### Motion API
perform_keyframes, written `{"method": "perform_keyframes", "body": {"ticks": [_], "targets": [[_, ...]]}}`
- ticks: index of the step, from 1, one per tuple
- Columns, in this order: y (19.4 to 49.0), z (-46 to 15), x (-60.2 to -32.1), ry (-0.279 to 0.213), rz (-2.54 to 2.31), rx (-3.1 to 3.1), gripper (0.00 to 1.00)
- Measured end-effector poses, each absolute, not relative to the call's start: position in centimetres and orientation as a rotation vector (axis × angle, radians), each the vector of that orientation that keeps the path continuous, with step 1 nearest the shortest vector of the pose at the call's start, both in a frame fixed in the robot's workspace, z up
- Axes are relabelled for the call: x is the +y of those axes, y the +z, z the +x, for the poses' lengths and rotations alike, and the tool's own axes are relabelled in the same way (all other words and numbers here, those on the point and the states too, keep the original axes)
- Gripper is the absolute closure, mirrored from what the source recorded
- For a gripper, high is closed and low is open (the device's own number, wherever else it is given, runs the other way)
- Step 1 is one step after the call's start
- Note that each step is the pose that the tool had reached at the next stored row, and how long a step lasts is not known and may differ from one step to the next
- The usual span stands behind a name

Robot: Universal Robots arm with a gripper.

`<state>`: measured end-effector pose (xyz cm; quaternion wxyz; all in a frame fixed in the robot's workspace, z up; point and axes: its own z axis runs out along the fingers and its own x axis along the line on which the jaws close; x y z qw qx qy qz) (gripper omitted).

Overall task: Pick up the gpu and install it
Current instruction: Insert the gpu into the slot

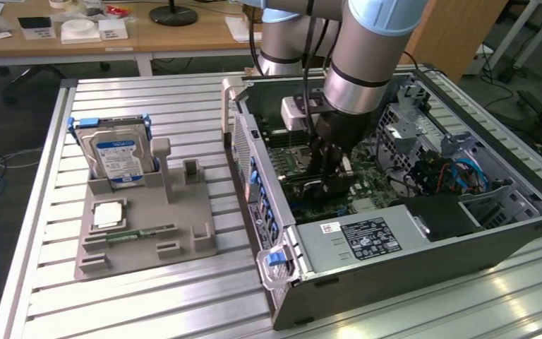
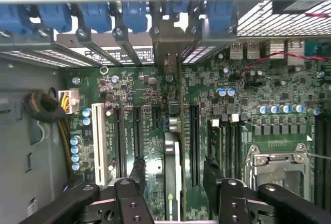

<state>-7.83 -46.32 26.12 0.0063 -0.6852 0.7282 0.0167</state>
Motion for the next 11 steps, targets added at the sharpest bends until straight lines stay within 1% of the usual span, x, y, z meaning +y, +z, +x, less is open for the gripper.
{"method": "perform_keyframes", "body": {"ticks": [11], "targets": [[29.1,-7.8,-46.3,0.052,-2.144,2.278,0.43]]}}
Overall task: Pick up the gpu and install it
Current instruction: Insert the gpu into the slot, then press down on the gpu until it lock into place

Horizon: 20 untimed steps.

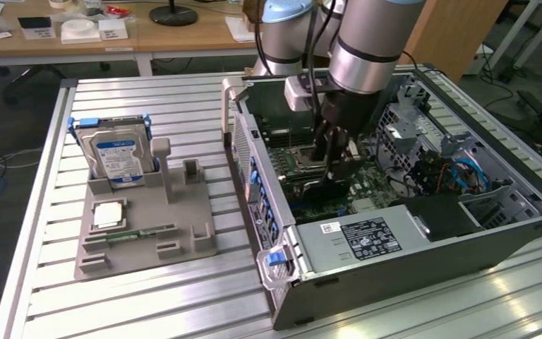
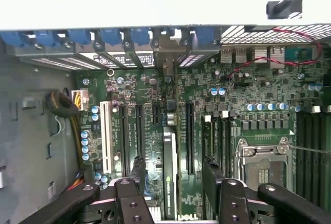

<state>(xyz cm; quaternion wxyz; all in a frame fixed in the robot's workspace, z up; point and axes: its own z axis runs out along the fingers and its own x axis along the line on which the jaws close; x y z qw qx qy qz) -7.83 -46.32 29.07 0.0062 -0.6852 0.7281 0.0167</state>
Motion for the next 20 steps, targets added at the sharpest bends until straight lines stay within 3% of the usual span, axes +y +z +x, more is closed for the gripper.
{"method": "perform_keyframes", "body": {"ticks": [20], "targets": [[30.19,-7.83,-46.32,0.052,-2.144,2.279,0.43]]}}
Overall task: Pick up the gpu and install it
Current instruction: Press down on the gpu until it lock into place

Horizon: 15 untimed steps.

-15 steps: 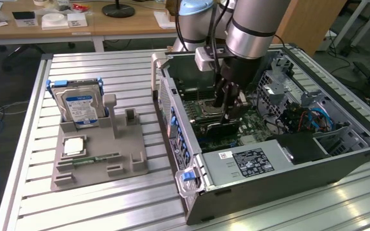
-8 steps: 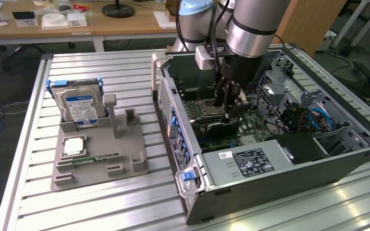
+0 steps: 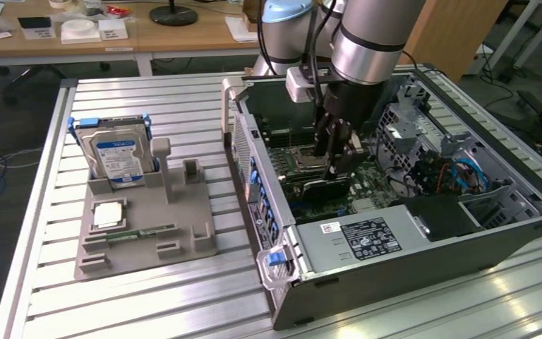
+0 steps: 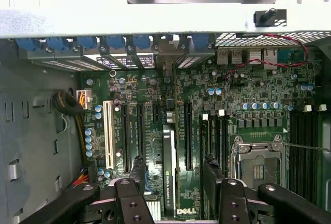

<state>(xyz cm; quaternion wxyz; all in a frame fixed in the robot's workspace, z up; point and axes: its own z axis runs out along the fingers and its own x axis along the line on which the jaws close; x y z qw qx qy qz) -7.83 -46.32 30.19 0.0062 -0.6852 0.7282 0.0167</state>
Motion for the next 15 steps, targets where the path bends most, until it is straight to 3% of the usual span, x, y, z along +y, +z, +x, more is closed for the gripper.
{"method": "perform_keyframes", "body": {"ticks": [3,7,9,13,15], "targets": [[30.19,-7.83,-46.32,0.052,-2.144,2.278,0.44],[30.19,-7.83,-46.32,0.052,-2.144,2.278,0.62],[30.19,-7.83,-46.32,0.052,-2.144,2.279,0.62],[30.19,-7.83,-46.32,0.052,-2.144,2.278,0.86],[30.19,-7.83,-46.32,0.052,-2.144,2.279,0.89]]}}
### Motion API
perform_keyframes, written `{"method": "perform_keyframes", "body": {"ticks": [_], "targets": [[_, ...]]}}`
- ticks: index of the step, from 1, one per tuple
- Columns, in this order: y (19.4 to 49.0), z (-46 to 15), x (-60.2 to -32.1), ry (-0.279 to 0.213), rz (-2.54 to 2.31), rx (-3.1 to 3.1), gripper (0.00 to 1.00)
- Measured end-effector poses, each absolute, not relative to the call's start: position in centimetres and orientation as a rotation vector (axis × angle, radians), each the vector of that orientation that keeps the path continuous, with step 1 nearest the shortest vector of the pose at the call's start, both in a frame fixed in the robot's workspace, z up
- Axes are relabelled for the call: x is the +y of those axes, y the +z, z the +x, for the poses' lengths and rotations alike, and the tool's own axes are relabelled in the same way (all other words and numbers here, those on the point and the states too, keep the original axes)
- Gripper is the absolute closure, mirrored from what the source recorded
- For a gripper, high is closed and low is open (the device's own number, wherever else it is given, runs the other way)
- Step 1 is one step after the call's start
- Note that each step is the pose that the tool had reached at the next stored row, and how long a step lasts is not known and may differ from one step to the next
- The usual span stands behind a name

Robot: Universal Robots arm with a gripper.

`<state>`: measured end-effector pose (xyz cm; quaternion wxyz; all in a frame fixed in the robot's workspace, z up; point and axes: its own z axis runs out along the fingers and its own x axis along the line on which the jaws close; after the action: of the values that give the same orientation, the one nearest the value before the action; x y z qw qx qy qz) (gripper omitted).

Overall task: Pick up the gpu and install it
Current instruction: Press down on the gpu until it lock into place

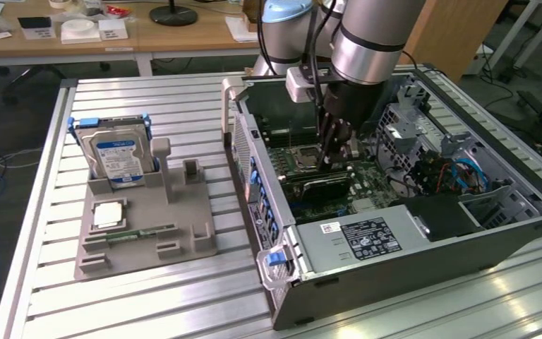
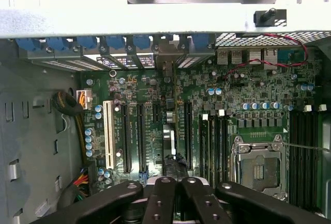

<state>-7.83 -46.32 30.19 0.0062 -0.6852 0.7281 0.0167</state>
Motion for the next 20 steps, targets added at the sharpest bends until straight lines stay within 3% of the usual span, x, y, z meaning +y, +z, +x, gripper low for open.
{"method": "perform_keyframes", "body": {"ticks": [20], "targets": [[28.7,-7.8,-46.0,0.053,-2.144,2.278,0.89]]}}
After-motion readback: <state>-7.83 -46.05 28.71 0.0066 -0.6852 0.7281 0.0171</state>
